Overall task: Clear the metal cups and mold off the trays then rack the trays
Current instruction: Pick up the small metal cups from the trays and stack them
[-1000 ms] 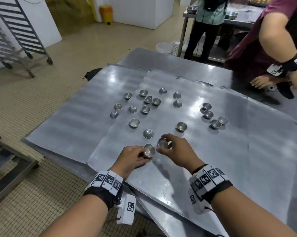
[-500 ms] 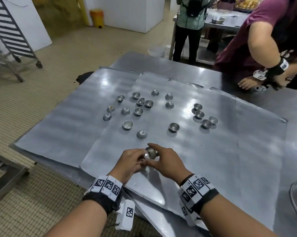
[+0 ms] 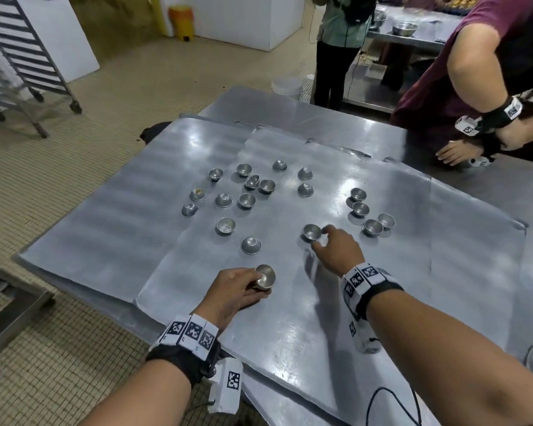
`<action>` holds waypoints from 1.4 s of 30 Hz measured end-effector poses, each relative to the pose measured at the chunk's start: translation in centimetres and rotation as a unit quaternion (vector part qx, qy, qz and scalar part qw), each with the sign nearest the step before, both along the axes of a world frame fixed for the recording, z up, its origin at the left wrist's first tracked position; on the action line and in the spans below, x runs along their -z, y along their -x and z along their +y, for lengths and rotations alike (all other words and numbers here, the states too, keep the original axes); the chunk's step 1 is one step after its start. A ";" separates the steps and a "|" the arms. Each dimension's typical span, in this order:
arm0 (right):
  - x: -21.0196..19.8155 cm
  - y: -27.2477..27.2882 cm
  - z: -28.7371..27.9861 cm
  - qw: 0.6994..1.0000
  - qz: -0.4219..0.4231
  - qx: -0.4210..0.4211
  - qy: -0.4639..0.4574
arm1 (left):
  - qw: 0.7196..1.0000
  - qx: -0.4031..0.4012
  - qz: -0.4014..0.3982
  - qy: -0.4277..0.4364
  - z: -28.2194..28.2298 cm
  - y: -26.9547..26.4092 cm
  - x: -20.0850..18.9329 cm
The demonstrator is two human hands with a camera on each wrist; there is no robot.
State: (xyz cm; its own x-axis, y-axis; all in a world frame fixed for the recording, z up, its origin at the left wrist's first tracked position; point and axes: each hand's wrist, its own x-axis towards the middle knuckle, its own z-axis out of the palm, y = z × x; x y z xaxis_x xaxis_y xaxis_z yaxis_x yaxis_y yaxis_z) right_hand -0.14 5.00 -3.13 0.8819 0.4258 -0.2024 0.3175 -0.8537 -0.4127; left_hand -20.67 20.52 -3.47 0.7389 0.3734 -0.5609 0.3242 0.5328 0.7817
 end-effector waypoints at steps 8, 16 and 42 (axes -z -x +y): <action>0.5 -3.2 2.4 0.994 0.026 -0.094 0.053 | 1.000 -0.008 0.013 0.002 0.1 -0.4 -0.2; 1.4 -2.2 2.2 0.995 -0.004 -0.081 0.051 | 1.000 -0.007 0.029 -0.004 0.4 0.0 0.0; -0.9 13.5 7.3 0.969 0.052 -0.185 -0.152 | 0.998 -0.053 0.010 -0.033 4.4 3.5 -1.8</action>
